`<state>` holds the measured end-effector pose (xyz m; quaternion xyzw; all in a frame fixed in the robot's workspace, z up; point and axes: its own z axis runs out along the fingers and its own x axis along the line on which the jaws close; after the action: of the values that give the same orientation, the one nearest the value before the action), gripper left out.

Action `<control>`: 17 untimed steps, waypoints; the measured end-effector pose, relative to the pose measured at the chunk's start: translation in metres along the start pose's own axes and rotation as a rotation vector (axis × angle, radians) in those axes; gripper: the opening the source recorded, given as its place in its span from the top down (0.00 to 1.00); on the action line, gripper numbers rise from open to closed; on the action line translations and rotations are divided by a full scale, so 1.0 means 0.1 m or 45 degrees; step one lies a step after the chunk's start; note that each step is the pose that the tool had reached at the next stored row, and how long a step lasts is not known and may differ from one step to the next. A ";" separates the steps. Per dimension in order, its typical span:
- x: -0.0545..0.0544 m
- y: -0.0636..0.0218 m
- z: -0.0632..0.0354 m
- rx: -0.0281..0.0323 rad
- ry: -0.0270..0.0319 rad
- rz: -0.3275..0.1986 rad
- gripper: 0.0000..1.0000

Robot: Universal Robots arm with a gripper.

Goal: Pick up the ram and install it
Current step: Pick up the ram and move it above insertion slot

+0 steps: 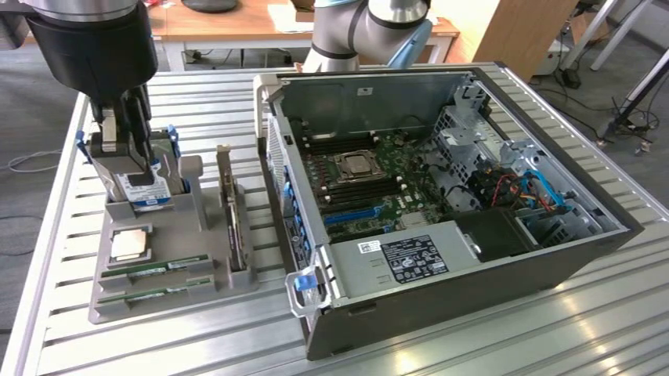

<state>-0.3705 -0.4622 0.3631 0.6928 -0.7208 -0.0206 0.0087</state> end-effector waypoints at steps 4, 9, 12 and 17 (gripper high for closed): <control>0.00 -0.002 0.043 0.0000 0.0001 -0.001 0.64; 0.00 -0.002 0.051 -0.0002 0.0002 -0.002 0.64; 0.02 -0.003 0.052 0.0000 0.0000 -0.002 0.64; 0.07 -0.005 0.050 -0.0001 0.0001 -0.002 0.64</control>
<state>-0.3706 -0.4690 0.3579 0.6932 -0.7204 -0.0206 0.0087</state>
